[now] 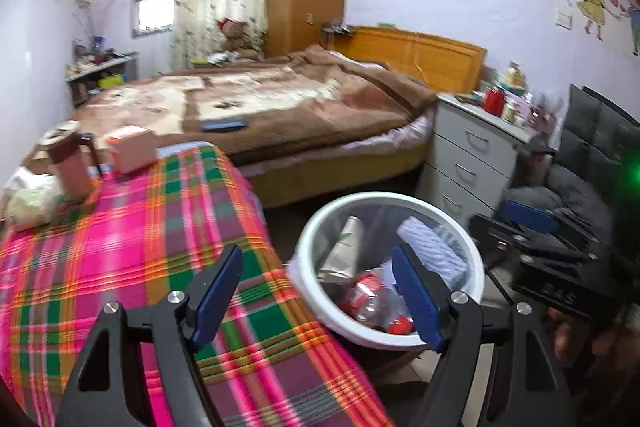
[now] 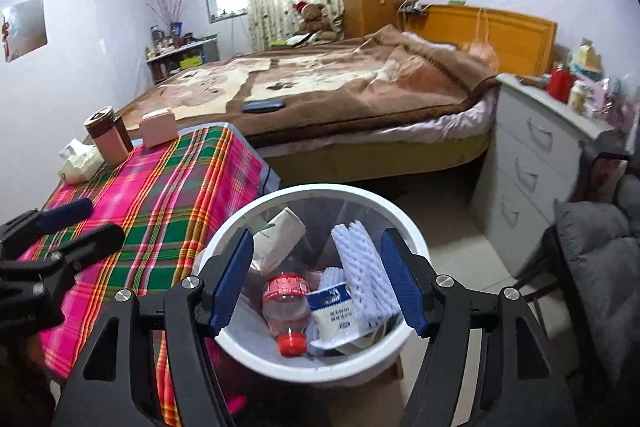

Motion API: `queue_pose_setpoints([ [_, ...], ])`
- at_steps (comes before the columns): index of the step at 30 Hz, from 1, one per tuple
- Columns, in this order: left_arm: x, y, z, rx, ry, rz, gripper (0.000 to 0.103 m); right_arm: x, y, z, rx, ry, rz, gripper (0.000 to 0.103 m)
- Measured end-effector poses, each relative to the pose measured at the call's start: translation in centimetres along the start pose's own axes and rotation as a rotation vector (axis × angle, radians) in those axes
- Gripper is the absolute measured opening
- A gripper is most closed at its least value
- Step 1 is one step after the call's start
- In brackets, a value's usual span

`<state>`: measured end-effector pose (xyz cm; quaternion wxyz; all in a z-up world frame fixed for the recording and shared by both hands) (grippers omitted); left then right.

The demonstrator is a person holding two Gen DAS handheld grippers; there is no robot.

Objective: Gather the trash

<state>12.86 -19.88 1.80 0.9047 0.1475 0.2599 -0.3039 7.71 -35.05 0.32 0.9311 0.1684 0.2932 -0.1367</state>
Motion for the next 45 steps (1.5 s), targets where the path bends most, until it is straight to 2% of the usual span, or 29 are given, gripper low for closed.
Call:
queue_pose_setpoints([
  [3, -1.9, 0.8, -0.7, -0.016, -0.031, 0.042, 0.078, -1.7, 0.7, -0.6, 0.01, -0.043, -0.005, 0.067],
  [8, -4.1, 1.2, -2.0, -0.01, -0.04, 0.11, 0.078, -5.0, 1.7, -1.6, 0.038, -0.14, -0.037, 0.067],
  [13, -5.6, 1.0, -3.4, -0.017, -0.057, 0.133, 0.078, -6.8, 2.3, -2.8, 0.045, -0.189, -0.073, 0.067],
  [21, -6.9, 0.9, -4.1, -0.008, -0.065, 0.193, 0.078, -7.2, 3.0, -4.2, 0.048, -0.2, -0.114, 0.067],
  [45, -7.5, 0.7, -4.4, -0.019, -0.067, 0.203, 0.078, -8.5, 3.6, -4.9, 0.064, -0.228, -0.124, 0.067],
])
Point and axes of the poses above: each gripper's, at about its wrist camera, not at the fingertips, and x roughly the way its jaws point, y to its left, z to its top, the point moved 5 cm from there along x, roughly the way its jaws point, and after that the axes turned 12 degrees about x, right-handed, at the moved point
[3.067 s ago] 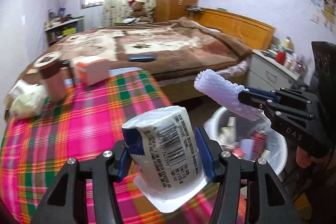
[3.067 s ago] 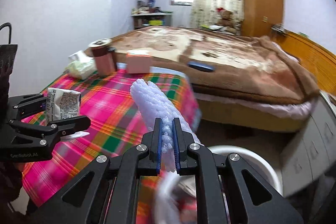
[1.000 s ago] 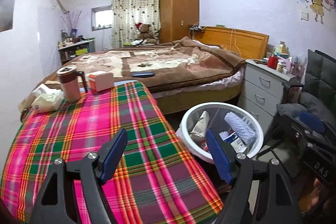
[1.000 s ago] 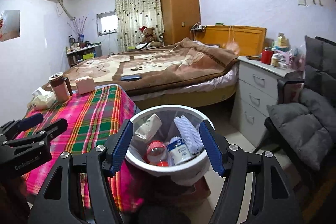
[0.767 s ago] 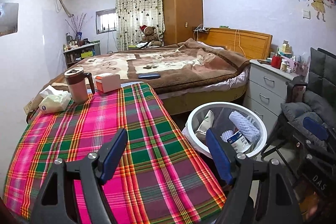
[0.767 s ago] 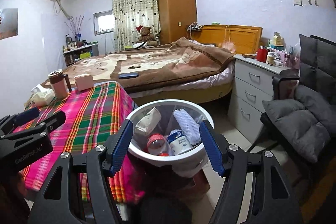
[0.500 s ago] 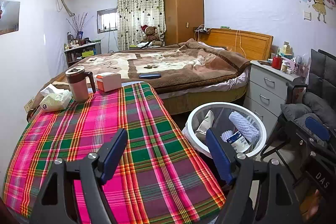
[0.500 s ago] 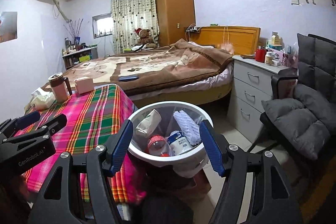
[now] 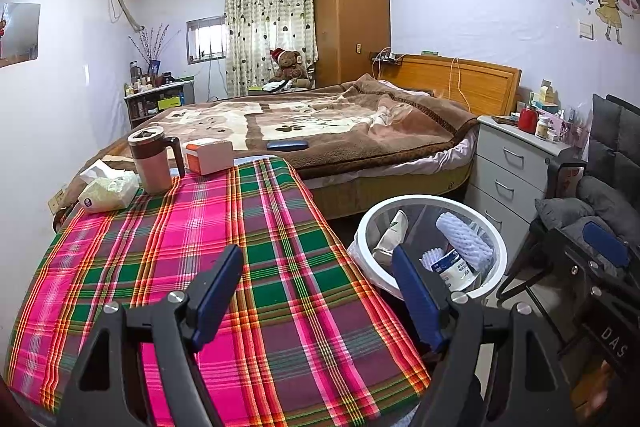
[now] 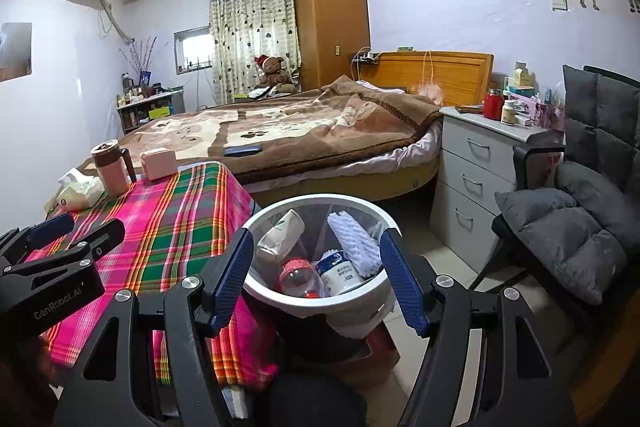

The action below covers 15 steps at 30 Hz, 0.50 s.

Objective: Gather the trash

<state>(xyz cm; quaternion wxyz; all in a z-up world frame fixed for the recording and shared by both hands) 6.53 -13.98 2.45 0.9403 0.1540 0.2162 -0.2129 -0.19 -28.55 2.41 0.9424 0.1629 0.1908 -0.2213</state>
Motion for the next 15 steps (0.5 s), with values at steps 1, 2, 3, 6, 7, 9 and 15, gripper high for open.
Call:
queue_pose_setpoints([
  [1, -0.01, -0.02, 0.0, -0.001, 0.0, 0.0, 0.078, 0.02, 0.0, 0.01, -0.001, 0.0, 0.0, 0.067],
  [2, -0.01, -0.02, 0.0, -0.002, 0.0, -0.001, 0.078, 0.03, 0.03, 0.02, -0.001, 0.0, -0.001, 0.067],
  [3, 0.0, -0.03, 0.0, 0.0, 0.001, -0.001, 0.078, 0.03, 0.0, 0.02, 0.0, 0.001, -0.003, 0.067],
  [6, -0.01, 0.0, 0.0, -0.002, 0.0, 0.0, 0.078, -0.02, 0.07, -0.01, 0.001, 0.001, -0.006, 0.067],
  [7, -0.07, 0.02, -0.06, -0.004, 0.001, 0.0, 0.078, -0.03, 0.07, -0.01, 0.001, 0.0, -0.006, 0.067],
  [9, -0.11, 0.05, -0.09, -0.004, 0.001, 0.0, 0.078, -0.02, 0.06, 0.01, 0.001, -0.001, -0.007, 0.067],
  [15, -0.28, 0.08, -0.13, -0.005, 0.003, 0.002, 0.078, -0.04, 0.04, 0.02, 0.001, -0.001, -0.006, 0.067],
])
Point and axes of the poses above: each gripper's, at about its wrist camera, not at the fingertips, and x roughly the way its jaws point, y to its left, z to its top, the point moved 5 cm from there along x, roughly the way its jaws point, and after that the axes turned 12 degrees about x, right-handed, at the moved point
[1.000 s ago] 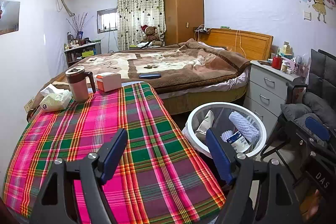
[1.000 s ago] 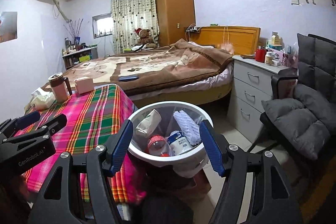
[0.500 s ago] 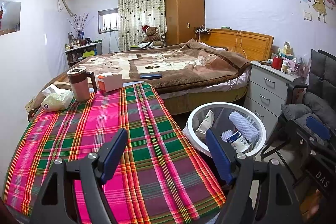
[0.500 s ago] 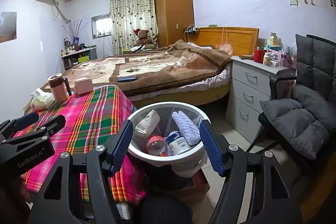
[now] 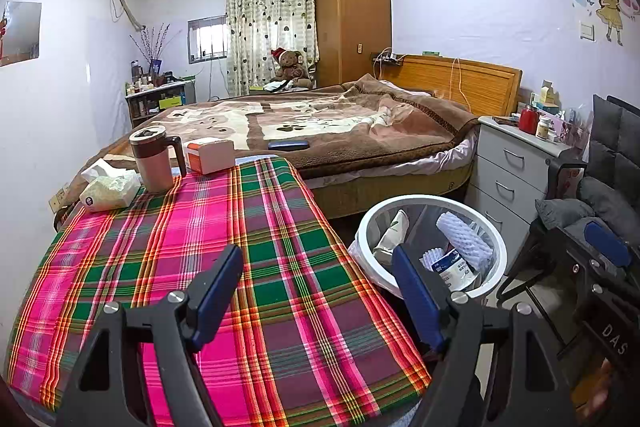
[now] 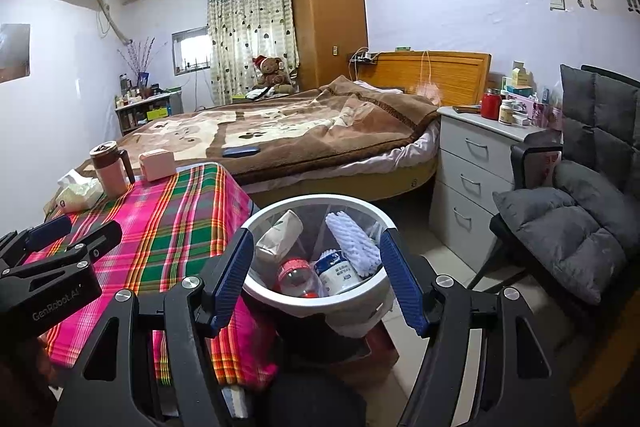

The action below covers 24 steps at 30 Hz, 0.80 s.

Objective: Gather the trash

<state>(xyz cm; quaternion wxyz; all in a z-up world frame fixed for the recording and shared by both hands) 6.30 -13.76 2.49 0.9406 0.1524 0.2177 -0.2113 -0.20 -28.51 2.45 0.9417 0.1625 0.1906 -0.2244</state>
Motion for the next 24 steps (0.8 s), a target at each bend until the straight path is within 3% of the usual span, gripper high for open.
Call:
queue_pose_setpoints([
  [24, -0.44, 0.35, 0.12, -0.008, 0.004, 0.006, 0.078, -0.43, 0.44, 0.21, -0.007, -0.002, 0.004, 0.067],
])
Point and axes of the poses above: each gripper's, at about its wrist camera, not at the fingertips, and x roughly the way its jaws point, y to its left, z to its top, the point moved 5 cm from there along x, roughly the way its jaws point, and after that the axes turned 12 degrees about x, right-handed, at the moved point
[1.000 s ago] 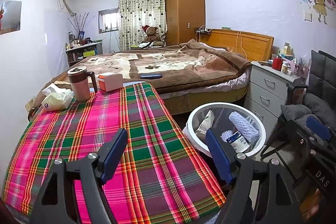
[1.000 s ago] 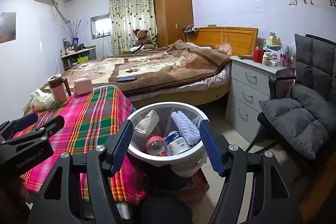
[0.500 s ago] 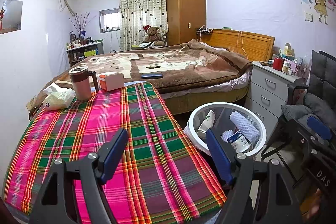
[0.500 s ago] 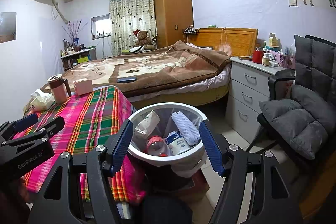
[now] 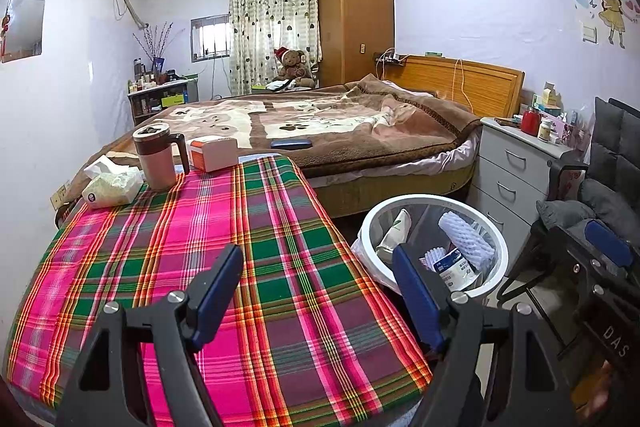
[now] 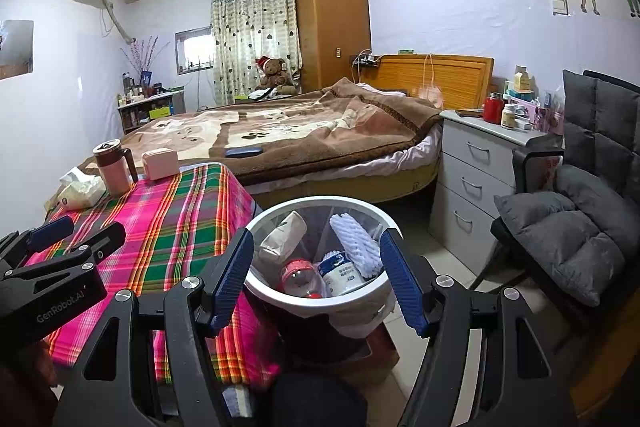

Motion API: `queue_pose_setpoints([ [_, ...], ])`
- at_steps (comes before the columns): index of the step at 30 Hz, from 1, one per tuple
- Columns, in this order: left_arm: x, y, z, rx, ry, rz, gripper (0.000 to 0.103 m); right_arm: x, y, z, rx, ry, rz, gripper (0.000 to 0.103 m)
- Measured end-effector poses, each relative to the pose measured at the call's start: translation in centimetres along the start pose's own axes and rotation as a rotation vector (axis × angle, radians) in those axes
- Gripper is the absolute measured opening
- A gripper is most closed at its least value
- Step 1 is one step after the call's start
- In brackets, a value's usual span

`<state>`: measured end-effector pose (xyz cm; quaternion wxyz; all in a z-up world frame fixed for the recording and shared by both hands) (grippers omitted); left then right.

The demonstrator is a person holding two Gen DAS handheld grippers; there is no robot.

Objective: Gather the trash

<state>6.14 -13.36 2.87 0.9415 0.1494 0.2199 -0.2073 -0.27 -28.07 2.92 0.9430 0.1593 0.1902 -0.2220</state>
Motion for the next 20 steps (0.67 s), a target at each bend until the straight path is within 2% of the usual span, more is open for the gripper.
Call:
queue_pose_setpoints([
  [20, 0.06, 0.2, -0.29, -0.01, 0.004, 0.007, 0.078, -0.03, 0.33, -0.3, -0.003, 0.01, 0.001, 0.067],
])
Point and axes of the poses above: each gripper's, at about its wrist camera, not at the fingertips, and x roughly the way its jaws point, y to its left, z to its top, the point moved 5 cm from there along x, roughly the way its jaws point, and after that the axes turned 12 degrees about x, right-handed, at the moved point
